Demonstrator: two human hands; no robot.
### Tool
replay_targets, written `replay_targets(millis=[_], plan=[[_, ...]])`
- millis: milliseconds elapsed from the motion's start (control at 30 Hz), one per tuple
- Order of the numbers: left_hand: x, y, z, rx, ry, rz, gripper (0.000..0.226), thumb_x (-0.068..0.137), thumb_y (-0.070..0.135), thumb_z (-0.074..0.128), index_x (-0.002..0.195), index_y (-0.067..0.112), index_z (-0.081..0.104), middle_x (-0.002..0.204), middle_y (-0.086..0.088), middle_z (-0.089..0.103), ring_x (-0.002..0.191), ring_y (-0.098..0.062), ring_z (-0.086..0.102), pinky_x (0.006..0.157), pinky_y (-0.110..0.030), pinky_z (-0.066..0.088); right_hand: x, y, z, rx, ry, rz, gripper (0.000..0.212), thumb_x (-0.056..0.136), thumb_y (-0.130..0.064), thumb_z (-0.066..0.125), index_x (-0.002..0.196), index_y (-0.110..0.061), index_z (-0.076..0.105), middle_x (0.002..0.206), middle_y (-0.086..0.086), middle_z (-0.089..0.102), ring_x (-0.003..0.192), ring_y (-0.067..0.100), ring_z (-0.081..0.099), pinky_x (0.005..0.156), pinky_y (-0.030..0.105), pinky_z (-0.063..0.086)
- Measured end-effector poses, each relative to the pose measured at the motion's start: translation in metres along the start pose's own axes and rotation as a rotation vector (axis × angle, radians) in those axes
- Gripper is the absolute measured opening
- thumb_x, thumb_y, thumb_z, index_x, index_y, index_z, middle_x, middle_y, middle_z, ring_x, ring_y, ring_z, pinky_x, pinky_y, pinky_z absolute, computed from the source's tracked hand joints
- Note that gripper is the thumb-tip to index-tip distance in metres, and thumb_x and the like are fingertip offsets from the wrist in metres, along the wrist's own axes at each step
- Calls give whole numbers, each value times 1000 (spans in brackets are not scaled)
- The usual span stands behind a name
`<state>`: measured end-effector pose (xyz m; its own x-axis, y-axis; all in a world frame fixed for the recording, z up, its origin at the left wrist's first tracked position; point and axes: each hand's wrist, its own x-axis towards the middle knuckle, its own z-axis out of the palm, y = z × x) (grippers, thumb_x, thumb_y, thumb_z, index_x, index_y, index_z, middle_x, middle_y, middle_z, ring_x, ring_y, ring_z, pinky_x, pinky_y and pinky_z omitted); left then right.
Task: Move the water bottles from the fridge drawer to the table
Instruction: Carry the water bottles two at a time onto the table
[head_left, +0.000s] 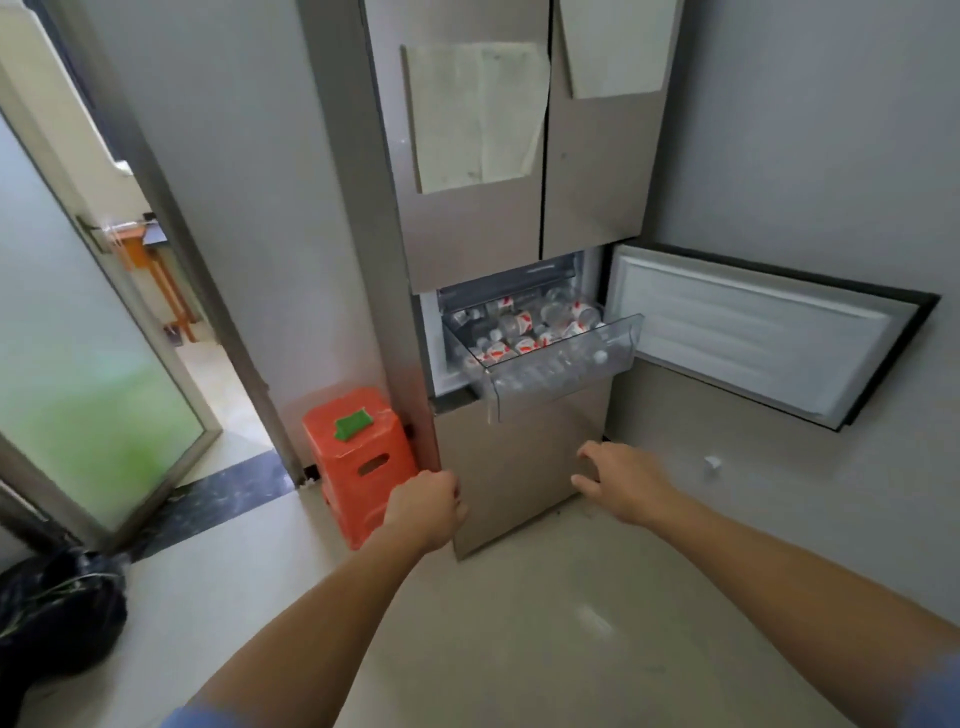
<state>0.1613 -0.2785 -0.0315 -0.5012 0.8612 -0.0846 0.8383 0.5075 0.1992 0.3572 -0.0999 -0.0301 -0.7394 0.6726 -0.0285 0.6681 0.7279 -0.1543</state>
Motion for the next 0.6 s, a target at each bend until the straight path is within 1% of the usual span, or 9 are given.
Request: replay_targets(millis=[100,200,267,333,467,600], plan=[[51,13,4,23,-18,64,23,88,34,51,100,18,61,103,-8,67,94,-31,63,75,-36,50,30,31,-1,42,8,68,43,93,-48,51,128,-22,51,120,3,62,106,24,59,84,35,48],[104,27,8,26,-28,82,23,88,34,52,101,17,61,105,-9,66,97,-32,63,77,-36,48,65,59,0,50,4,100,42,93,-46,52,128,-22,51,115,1,64,103,23,60,80,32,45],[142,36,9,8,-23,99,24,88,35,52,99,16,62,103,-9,67,94,-30,63,79,-38,53,98,79,-1,65,6,109,42,92,-47,53,127,-22,52,115,1,63,103,23,60,82,33,48],[181,45,7,-10,-3,106,22,88,35,52,96,17,62,98,-7,67,88,-27,64,78,-40,54,135,99,-4,84,19,114,42,91,-49,54,125,-23,52,115,1,64,101,23,61,83,36,51],[255,59,2,-85,21,63,20,87,35,53,98,21,61,99,-4,66,89,-24,62,77,-37,53,211,137,-15,95,24,125,42,90,-51,53,122,-23,54,110,2,66,97,23,63,80,37,53],[317,67,2,-142,43,20,21,89,36,53,99,20,62,98,-4,68,89,-23,63,74,-35,52,278,168,-26,107,33,108,41,90,-49,54,122,-24,56,107,2,68,100,24,63,80,36,52]])
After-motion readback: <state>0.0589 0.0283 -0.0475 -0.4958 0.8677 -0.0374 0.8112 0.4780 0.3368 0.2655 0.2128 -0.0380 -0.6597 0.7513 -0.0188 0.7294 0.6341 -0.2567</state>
